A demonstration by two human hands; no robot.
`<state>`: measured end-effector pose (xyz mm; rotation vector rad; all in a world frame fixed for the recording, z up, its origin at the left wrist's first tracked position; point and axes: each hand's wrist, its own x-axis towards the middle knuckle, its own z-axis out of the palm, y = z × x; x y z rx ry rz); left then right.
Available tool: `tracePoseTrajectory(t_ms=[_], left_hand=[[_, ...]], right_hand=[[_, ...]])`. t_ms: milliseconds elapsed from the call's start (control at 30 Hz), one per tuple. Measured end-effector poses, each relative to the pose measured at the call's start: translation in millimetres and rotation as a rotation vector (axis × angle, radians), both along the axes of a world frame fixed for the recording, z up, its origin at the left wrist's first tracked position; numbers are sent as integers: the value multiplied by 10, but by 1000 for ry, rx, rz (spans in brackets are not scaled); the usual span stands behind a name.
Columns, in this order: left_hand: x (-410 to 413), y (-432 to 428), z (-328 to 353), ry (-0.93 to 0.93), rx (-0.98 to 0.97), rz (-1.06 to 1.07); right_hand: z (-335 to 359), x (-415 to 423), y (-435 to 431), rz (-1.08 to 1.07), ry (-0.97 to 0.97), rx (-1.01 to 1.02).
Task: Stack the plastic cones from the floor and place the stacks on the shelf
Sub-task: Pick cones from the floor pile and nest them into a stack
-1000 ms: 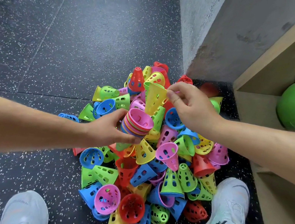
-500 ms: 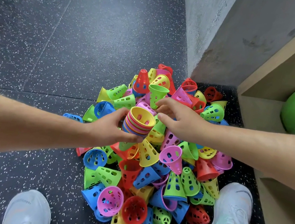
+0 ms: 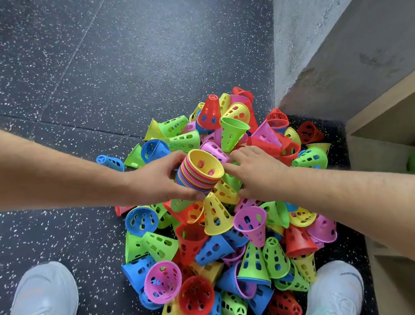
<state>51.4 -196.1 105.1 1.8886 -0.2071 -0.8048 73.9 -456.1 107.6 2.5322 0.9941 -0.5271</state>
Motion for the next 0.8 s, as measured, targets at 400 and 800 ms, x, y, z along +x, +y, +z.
tracePoseTrajectory(t_ms=[400,800], left_hand=[[4,-6,17,1,26,-1],[3,-91,44,-14,-32,27]], right_hand=[[526,32,6,-687,181,710],[792,25,317,-1179,575,1562]])
